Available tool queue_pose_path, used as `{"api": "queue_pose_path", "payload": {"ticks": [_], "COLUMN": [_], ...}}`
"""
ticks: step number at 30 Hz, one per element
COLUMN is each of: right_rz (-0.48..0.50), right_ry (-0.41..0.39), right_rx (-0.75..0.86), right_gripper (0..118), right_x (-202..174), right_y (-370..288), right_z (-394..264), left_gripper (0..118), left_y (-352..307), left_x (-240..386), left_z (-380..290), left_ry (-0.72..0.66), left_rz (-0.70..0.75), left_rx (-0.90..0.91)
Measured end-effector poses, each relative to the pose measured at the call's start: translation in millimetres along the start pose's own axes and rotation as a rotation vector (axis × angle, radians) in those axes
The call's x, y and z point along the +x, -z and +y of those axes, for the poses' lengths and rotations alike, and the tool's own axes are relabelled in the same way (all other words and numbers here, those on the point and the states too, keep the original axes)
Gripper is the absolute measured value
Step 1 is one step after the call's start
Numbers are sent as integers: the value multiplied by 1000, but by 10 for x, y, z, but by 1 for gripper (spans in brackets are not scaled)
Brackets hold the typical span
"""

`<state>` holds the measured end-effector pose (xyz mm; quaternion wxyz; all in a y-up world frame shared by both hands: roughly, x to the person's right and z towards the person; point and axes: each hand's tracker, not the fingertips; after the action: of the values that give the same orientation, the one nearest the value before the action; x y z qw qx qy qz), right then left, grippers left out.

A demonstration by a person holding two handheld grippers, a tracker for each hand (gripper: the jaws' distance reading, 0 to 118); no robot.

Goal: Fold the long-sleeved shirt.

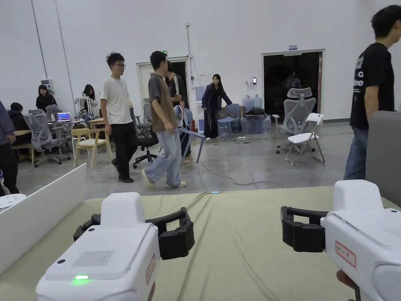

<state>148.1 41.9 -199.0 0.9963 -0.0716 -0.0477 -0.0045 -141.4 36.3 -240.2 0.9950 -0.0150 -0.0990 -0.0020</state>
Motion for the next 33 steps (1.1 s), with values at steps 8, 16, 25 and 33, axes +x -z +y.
{"api": "queue_pose_path", "payload": {"ticks": [8, 16, 25, 33], "right_rz": [14, -4, 0, 1], "right_ry": [24, 61, 58, 58], "right_rx": [2, -5, -7, -5], "right_gripper": [118, 118, 118, 118], "right_x": [52, 102, 82, 65], "right_y": [-16, 3, -3, -8], "right_z": [23, 9, -8, -9], "left_gripper": [118, 118, 118, 118], "left_y": [-20, -35, -54, -69], "left_x": [24, 32, 19, 25], "left_z": [-11, -21, -20, -15], "left_ry": [6, 8, 7, 11], "left_rz": [-11, -13, -13, -18], "left_rx": [-2, -6, -7, -5]}}
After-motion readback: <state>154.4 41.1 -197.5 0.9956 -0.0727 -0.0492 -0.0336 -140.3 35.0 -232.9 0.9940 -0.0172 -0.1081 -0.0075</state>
